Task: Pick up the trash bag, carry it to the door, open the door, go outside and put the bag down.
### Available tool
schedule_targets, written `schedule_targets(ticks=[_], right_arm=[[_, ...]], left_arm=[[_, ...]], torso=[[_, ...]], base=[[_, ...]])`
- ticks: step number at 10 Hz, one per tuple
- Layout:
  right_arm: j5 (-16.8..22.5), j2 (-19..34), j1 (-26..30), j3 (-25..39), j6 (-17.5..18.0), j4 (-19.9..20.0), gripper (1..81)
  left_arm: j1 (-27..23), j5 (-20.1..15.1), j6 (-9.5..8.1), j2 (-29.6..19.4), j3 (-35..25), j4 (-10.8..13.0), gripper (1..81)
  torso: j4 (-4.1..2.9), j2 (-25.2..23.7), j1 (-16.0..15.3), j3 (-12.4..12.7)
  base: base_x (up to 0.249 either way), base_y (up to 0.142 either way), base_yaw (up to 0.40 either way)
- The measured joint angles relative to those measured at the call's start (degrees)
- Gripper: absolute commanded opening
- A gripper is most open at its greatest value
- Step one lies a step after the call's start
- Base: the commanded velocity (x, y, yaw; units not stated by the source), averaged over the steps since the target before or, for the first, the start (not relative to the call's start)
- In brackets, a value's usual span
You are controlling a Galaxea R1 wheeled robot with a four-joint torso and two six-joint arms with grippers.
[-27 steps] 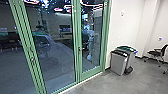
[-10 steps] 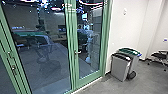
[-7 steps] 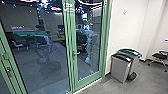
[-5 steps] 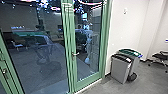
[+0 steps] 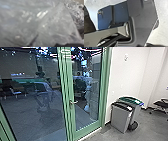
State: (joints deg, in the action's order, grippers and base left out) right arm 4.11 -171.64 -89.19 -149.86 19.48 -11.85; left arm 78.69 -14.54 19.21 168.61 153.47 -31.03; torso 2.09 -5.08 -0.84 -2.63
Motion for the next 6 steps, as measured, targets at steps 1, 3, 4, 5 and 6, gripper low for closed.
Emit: schedule_targets(ticks=[1,3,4,5,6], right_arm=[[0.02,-0.05,-0.01,-0.04,0.02,0.00,81.1],[0.13,-0.46,0.11,-0.04,0.02,0.00,81.1],[0.05,-0.51,0.18,-0.04,0.02,-0.02,81.1],[0.10,-0.51,0.13,-0.04,0.02,-0.02,81.1],[0.13,-0.51,0.11,-0.04,0.02,-0.02,81.1]], left_arm=[[0.05,0.02,0.00,0.11,-0.02,0.00,1.0],[0.05,0.24,0.00,-0.24,0.04,0.00,1.0],[-0.02,0.52,0.00,-0.20,0.06,0.00,1.0],[0.05,0.46,0.00,-0.20,0.06,0.00,1.0],[0.05,0.46,0.00,-0.22,0.06,0.00,1.0]], torso=[[0.00,0.00,0.00,0.02],[0.00,0.00,0.02,0.02],[0.00,0.00,0.02,0.02],[0.00,0.00,0.02,0.02],[0.00,0.00,0.02,0.02]], base=[[0.157,0.000,0.000],[0.157,0.000,0.000],[0.157,0.000,0.000],[0.157,-0.066,0.000],[0.157,-0.073,0.000]])
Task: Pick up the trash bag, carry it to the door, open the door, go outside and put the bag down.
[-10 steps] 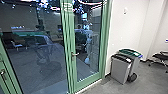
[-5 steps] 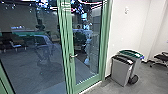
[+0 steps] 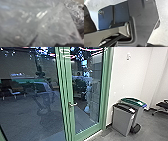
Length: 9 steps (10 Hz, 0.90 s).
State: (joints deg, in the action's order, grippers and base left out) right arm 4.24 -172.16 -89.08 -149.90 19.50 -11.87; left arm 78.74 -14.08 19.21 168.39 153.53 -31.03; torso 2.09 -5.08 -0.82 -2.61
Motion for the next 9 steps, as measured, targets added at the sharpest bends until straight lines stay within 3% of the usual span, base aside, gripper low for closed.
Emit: schedule_targets(ticks=[9], right_arm=[[-0.13,0.13,-0.12,-0.10,0.00,0.00,81.1]], left_arm=[[-0.02,0.16,0.00,0.00,0.00,0.00,1.0]], torso=[[0.00,0.00,0.00,0.00]], base=[[0.157,-0.074,0.000]])
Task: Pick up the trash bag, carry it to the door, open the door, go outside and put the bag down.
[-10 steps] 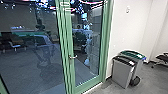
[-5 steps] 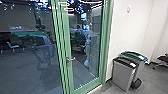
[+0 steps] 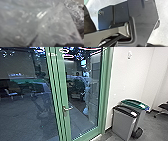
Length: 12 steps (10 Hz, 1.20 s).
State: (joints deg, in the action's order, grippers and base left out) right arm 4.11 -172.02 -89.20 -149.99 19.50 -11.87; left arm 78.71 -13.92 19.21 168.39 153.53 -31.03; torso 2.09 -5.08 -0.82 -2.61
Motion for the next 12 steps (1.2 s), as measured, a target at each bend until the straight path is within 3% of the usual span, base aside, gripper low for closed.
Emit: schedule_targets(ticks=[3,12], right_arm=[[0.02,-0.02,0.00,0.00,0.00,0.00,81.1],[0.00,-0.33,0.01,-0.04,0.00,0.00,81.1]], left_arm=[[0.00,0.00,0.00,0.00,0.00,0.00,1.0],[0.00,0.00,0.00,0.00,0.00,0.00,1.0]], torso=[[0.00,0.00,0.00,0.00],[0.00,0.00,0.02,0.00]], base=[[0.157,-0.064,0.000],[0.157,0.000,0.000]])
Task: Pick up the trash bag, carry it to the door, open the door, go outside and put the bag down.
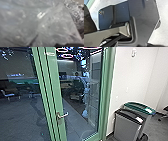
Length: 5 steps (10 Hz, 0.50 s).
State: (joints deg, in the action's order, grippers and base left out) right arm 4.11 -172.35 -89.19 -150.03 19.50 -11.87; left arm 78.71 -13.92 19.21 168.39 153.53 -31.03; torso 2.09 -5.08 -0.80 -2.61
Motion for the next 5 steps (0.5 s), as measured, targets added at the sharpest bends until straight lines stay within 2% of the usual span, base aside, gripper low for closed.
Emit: schedule_targets(ticks=[5], right_arm=[[0.02,0.00,-0.04,0.00,0.00,0.00,81.1]], left_arm=[[0.00,0.00,0.00,0.02,0.00,0.00,1.0]], torso=[[0.00,0.00,0.00,0.00]], base=[[0.157,0.000,0.000]])
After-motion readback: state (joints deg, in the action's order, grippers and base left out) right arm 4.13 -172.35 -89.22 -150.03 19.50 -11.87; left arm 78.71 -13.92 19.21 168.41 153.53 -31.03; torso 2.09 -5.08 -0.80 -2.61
